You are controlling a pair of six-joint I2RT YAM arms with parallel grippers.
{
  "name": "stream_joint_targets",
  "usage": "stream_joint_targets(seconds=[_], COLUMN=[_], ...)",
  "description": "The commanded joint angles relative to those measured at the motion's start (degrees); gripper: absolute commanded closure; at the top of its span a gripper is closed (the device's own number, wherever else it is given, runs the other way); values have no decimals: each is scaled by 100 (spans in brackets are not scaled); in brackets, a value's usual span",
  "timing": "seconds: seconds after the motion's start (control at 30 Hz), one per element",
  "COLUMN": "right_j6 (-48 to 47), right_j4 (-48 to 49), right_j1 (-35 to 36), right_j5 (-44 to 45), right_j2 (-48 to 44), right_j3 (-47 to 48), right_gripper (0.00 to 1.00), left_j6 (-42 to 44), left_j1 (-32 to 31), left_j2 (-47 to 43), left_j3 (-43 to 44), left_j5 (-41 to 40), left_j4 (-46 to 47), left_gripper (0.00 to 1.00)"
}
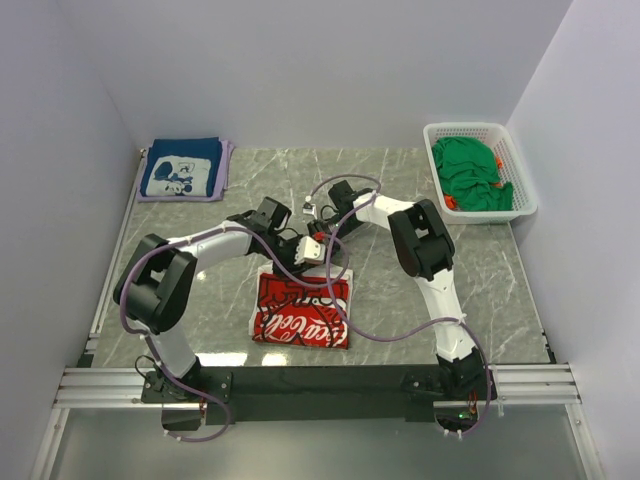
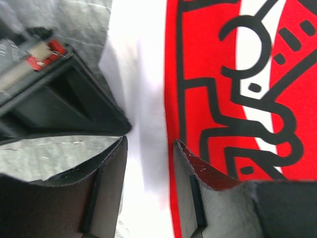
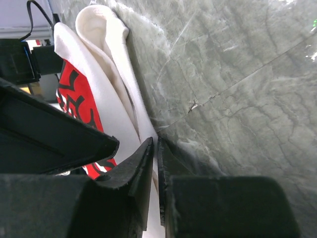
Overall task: Fold and stack the t-shirts
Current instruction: Fold the tshirt
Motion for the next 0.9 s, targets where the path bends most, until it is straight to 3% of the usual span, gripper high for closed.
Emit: stream_joint_targets(seconds=[0.0,0.23,0.5,0.87], right_j6=[-137,-41,21,30], right_j4=[26,53,62,18], right_j1=[31,31,40,31], right_j5=[462,409,365,321], right_j2=[278,366,480,533], right_j3=[53,53,88,150], right_gripper=[85,86,89,91], left_j6=[221,326,555,292], left_j1=[-13,-57,-110,-127], left_j2=[78,526,605,1001], left_j3=[299,660,800,1205], left_j5=[-16,1,89,-43], left_j4=[19,-359,-939,-1203], left_gripper=[53,59,59,85])
